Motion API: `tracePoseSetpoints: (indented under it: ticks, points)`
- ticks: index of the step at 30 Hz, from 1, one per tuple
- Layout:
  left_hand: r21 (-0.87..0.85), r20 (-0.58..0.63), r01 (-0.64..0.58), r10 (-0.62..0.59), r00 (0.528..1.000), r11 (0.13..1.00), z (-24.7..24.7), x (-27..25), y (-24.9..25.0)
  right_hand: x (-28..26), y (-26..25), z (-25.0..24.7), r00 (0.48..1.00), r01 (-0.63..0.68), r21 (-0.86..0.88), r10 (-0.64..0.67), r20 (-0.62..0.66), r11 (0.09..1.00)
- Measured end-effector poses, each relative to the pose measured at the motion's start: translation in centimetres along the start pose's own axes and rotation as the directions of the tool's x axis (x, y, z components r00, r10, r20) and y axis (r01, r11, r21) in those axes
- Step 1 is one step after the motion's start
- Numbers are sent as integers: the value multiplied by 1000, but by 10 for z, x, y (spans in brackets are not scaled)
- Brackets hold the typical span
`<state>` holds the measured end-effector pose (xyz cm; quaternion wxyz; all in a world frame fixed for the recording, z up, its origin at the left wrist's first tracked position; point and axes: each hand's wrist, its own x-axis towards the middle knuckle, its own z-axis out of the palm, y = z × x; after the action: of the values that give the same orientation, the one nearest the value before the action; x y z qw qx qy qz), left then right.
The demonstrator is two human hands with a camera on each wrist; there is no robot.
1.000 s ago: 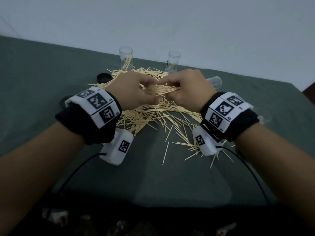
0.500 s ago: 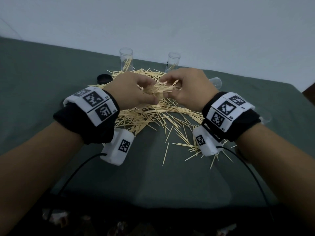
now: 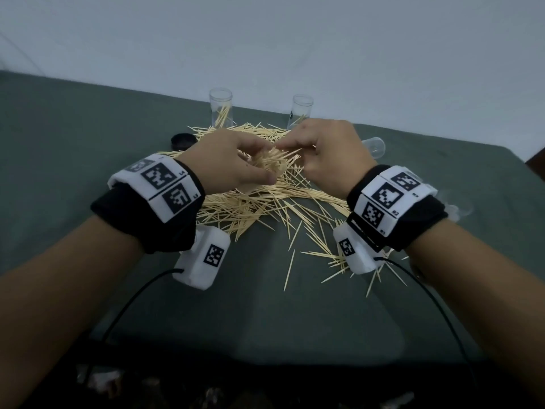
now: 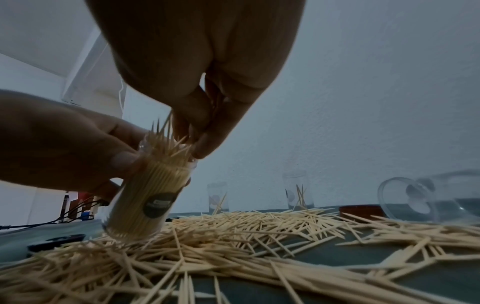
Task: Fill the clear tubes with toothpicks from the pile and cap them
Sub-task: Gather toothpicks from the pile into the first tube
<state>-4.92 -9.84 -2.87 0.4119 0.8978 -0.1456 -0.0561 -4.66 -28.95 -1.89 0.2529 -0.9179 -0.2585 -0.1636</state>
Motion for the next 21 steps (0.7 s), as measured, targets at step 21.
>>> tracePoseSetpoints:
  ticks: [21]
  points:
    - [-128,-4,38,-39,999,991,-1,4,-12,-7,-1,3,909,-80,-73,103,403,994]
